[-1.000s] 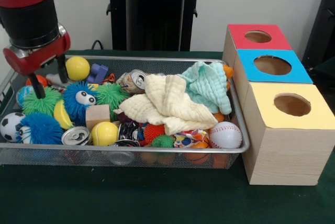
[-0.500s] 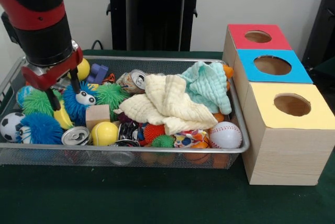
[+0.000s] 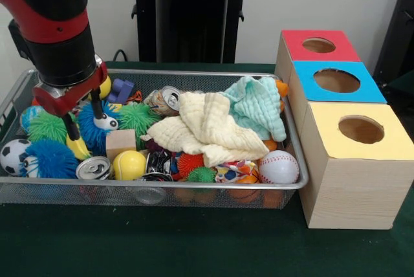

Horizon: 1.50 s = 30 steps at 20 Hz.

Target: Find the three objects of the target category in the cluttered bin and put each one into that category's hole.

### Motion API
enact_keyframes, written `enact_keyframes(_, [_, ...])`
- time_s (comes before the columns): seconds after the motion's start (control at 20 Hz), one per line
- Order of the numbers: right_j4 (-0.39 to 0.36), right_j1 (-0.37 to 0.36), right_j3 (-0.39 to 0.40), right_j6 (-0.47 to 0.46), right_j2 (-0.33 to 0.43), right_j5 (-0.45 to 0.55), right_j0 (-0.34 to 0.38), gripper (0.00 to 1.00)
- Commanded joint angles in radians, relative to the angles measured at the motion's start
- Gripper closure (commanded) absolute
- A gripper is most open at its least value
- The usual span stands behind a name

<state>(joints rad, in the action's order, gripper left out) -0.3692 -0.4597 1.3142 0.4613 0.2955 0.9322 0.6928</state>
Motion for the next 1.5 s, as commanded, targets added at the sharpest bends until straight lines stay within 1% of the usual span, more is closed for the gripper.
enact_keyframes(0.05, [-0.076,0.032,0.034,-0.069,0.030,0.095,-0.024,0.00])
enact_keyframes(0.45, [-0.099,0.040,0.030,-0.034,-0.006,0.165,-0.042,0.00])
enact_keyframes(0.65, [-0.095,0.040,0.052,-0.027,-0.004,0.180,-0.037,0.00])
enact_keyframes(0.8, [-0.103,0.047,0.049,-0.027,-0.004,0.189,-0.039,0.00])
enact_keyframes(0.9, [-0.111,0.055,0.042,-0.028,-0.005,0.189,-0.040,0.00])
enact_keyframes(0.95, [-0.111,0.058,0.042,-0.008,-0.012,0.190,-0.047,0.00])
enact_keyframes(1.1, [-0.110,0.062,0.044,0.003,-0.013,0.188,-0.050,0.00])
enact_keyframes(1.5, [-0.136,0.095,0.048,0.010,-0.012,0.106,-0.050,0.00])
